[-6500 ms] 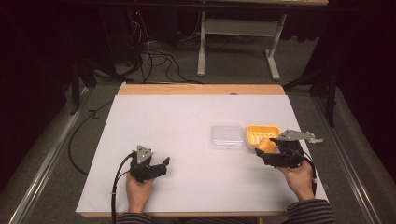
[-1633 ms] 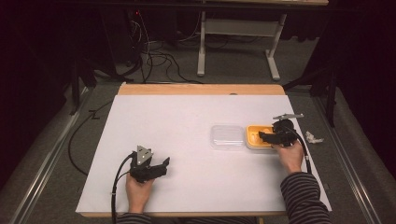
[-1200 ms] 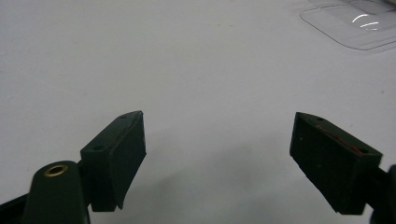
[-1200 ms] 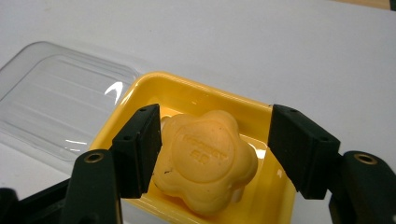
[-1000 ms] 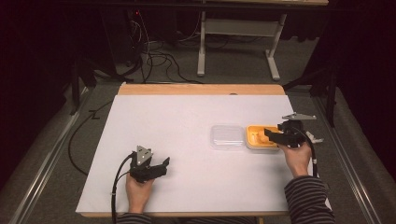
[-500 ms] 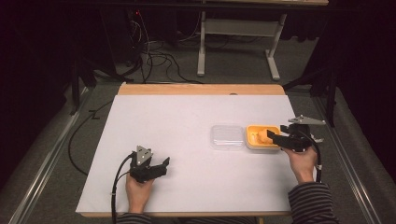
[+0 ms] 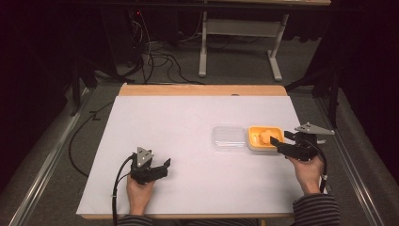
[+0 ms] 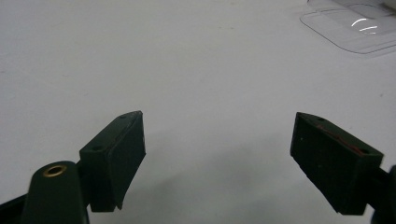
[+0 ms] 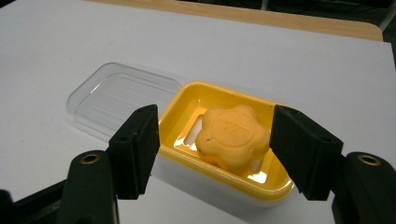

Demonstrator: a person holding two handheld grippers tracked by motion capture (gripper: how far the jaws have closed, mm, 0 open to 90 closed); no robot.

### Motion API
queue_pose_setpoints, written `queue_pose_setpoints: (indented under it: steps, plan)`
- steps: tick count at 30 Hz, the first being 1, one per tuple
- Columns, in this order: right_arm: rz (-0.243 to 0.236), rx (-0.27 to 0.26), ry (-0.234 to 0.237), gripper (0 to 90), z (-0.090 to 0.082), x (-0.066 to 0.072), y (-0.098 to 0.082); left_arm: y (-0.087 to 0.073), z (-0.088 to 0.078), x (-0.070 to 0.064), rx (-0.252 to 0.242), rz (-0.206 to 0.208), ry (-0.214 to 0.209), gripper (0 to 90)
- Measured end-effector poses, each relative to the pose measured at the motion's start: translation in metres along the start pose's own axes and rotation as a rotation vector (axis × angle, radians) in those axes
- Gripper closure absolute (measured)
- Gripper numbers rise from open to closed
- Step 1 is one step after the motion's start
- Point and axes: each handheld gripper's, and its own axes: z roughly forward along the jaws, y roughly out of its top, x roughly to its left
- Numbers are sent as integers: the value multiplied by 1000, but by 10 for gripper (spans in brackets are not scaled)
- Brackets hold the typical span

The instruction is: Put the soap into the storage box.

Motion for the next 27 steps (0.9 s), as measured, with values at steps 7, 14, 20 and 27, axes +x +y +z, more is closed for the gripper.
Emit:
queue_pose_setpoints:
  steps: [7,14,20,27]
  plan:
    - [17,-10,15,333,-9,6,-6,0,0,0,1,2,-1,186]
    - [19,-23,38,333,-11,12,-15,0,0,0,3,-5,-6,190]
    - [5,-35,49,333,-9,18,-20,0,0,0,1,6,-6,190]
    - [2,-43,54,334,-11,23,-27,-1,-1,0,2,9,-9,196]
